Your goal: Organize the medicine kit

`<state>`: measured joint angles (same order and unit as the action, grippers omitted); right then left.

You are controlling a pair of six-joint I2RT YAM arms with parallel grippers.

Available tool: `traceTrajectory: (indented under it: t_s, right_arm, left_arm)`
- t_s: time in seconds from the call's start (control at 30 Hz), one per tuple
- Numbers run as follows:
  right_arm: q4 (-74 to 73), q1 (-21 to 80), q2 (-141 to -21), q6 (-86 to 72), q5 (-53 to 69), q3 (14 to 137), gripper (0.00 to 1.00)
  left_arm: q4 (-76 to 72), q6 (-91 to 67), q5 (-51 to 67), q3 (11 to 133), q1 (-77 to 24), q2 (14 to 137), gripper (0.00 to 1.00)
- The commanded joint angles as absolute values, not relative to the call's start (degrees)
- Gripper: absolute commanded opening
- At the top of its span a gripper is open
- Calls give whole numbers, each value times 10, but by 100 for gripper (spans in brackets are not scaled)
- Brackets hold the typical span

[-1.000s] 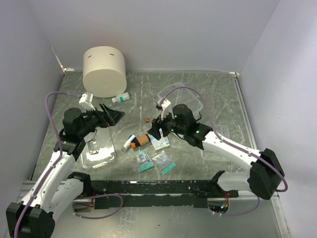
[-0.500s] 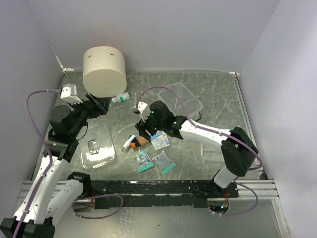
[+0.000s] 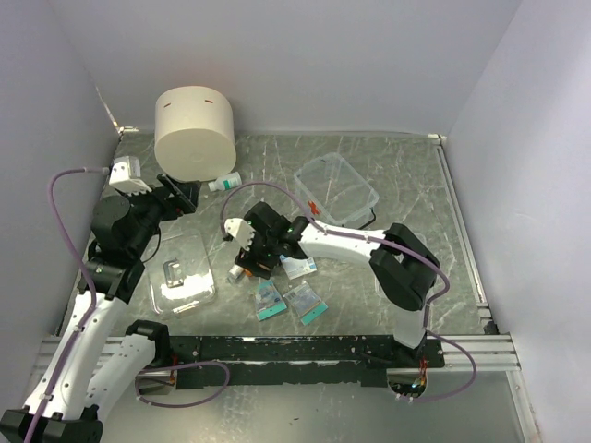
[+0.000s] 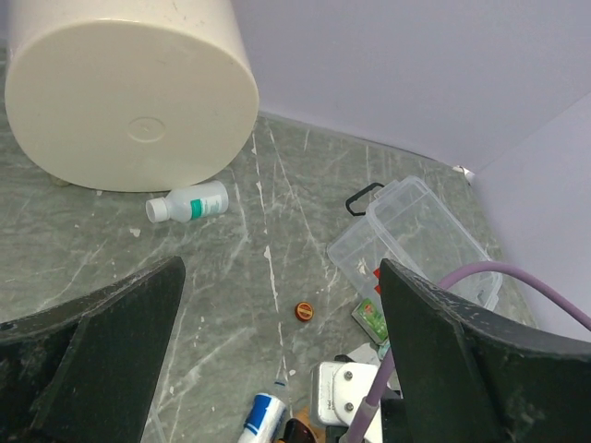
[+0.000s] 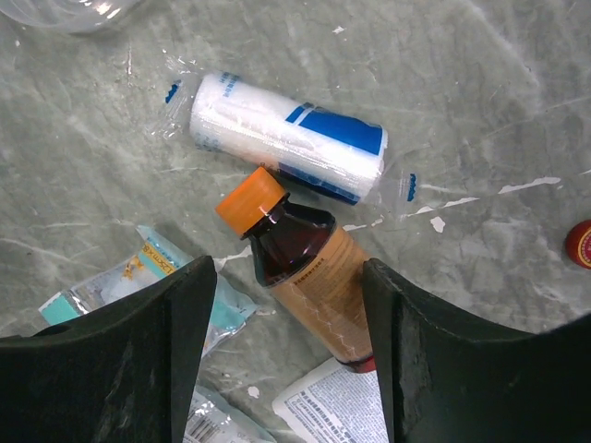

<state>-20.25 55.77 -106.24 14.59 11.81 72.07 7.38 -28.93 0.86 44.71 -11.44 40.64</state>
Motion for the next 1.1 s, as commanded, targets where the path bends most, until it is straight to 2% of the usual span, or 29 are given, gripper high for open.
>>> traceTrajectory:
  t_s: [0.0, 0.17, 0.43, 0.5, 0.67, 0.9, 1.07]
  right_arm:
    - [-253, 560, -1073, 175, 105, 748, 64]
    - [-288, 561, -1086, 183, 106, 758, 62]
    - [-337, 565, -1136, 193, 49, 791, 64]
    - [-332, 565, -1137, 196, 39, 794, 61]
    - [-317, 565, -1138, 194, 31, 799, 47]
    - [-267, 565, -1094, 173, 34, 771, 42]
    - [-179, 565, -1002, 114, 15, 713, 38]
  left_arm:
    - [70, -285, -1, 448, -110, 406, 97]
    - [64, -289, 7, 444, -110, 410, 97]
    - [68, -290, 2, 444, -108, 412, 96]
    - [68, -291, 6, 443, -107, 413, 96]
    - [60, -294, 14, 438, -105, 413, 96]
    - [54, -299, 19, 434, -103, 415, 95]
    - [66, -325, -5, 430, -103, 416, 100]
